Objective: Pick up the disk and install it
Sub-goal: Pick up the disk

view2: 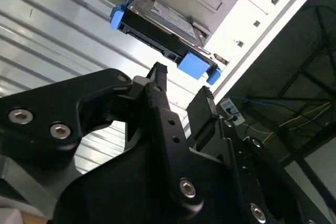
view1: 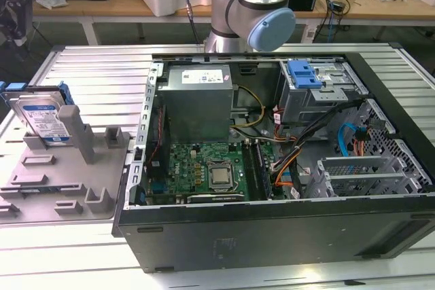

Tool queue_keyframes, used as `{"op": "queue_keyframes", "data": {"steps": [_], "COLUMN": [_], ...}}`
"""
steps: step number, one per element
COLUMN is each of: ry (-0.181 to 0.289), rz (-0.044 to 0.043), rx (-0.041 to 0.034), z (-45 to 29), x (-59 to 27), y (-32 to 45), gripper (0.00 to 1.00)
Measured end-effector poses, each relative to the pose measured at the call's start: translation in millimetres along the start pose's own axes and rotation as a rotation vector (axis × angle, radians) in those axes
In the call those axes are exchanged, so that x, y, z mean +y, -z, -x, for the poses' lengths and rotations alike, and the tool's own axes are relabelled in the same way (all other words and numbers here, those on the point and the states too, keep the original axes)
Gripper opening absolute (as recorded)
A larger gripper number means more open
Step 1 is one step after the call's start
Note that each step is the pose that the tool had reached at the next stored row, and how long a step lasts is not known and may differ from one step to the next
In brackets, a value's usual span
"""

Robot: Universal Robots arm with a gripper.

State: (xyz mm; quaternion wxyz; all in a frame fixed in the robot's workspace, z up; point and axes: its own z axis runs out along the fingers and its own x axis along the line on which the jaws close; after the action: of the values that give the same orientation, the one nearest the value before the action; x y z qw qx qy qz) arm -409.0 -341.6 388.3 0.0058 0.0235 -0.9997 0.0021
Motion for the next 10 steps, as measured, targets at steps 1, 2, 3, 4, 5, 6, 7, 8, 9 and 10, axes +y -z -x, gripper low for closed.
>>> {"op": "queue_keyframes", "data": {"steps": [1,2,3,4,5,6,7,8,9,10], "ry": [0.023,0.041,0.064,0.086,0.112,0.133,0.157,0.186,0.226,0.255], "rz": [-0.0003,-0.0005,-0.0008,-0.001,-0.0013,-0.0016,-0.0018,-0.0022,-0.0027,-0.003], "rx": [-0.0001,-0.0002,-0.0003,-0.0004,-0.0004,-0.0006,-0.0006,-0.0008,-0.0009,-0.001], "z": [0.0,0.0,0.0,0.0,0.0,0.0,0.0,0.0,0.1,0.0], "x": [0.0,0.0,0.0,0.0,0.0,0.0,0.0,0.0,0.0,0.0], "y": [-0.1,-0.3,-0.5,-0.7,-0.9,-1.2,-1.3,-1.5,-1.8,-2.0], "gripper": [0.44,0.44,0.44,0.44,0.44,0.44,0.44,0.44,0.44,0.44]}}
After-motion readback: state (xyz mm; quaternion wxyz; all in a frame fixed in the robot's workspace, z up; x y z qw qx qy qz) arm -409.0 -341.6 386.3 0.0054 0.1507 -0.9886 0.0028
